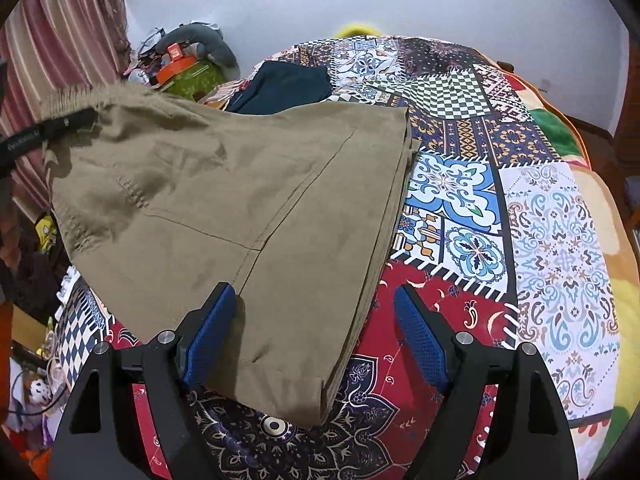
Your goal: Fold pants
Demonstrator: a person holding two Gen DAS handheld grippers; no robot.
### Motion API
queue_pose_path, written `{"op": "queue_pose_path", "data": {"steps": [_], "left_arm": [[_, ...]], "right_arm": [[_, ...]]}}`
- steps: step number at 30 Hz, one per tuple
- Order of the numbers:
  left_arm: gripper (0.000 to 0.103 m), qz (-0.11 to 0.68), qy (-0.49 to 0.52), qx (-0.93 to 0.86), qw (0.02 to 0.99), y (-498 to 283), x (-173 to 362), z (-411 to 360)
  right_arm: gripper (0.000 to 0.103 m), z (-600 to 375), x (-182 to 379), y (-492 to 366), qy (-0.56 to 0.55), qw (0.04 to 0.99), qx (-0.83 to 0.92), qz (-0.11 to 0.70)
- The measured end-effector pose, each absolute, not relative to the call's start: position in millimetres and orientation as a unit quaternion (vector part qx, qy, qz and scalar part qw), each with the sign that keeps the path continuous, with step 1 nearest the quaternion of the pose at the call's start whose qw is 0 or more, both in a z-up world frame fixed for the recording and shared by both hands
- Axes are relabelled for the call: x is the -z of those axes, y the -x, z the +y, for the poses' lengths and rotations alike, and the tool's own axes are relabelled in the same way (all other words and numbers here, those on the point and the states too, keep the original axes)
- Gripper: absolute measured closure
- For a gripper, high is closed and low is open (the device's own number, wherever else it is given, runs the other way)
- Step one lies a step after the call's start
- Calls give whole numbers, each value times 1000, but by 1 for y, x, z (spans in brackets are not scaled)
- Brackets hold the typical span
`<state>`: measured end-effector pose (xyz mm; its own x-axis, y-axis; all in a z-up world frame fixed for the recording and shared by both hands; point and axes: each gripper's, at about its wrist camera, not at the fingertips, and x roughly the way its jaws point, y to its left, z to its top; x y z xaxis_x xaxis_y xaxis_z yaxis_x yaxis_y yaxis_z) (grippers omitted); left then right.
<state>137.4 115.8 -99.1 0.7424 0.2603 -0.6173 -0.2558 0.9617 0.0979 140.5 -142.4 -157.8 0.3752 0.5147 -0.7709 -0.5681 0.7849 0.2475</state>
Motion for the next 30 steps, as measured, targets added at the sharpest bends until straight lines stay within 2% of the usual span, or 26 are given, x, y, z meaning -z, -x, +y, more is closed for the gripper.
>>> {"op": "queue_pose_path", "data": {"steps": [9,21,24,25,26,30], "left_arm": [[69,324,35,3,945,-162,67,62],[69,403,69,121,905,-197,94,12],[54,420,66,133,895,-198,101,3],[43,423,66,134,894,-195,103,3],[36,424,67,136,893,-195,104,1],[27,415,61,135,898,-192,99,4]], "right_arm": [[24,-144,159,-140,25,830,-326,452],[24,-146,162,-140,11,830,-324,454],[24,-148,163,-141,7,829,-324,456],[24,-149,163,-141,6,829,-323,456],[24,-150,163,-141,5,829,-323,456],[24,-153,163,-141,1,830,-321,456]]}}
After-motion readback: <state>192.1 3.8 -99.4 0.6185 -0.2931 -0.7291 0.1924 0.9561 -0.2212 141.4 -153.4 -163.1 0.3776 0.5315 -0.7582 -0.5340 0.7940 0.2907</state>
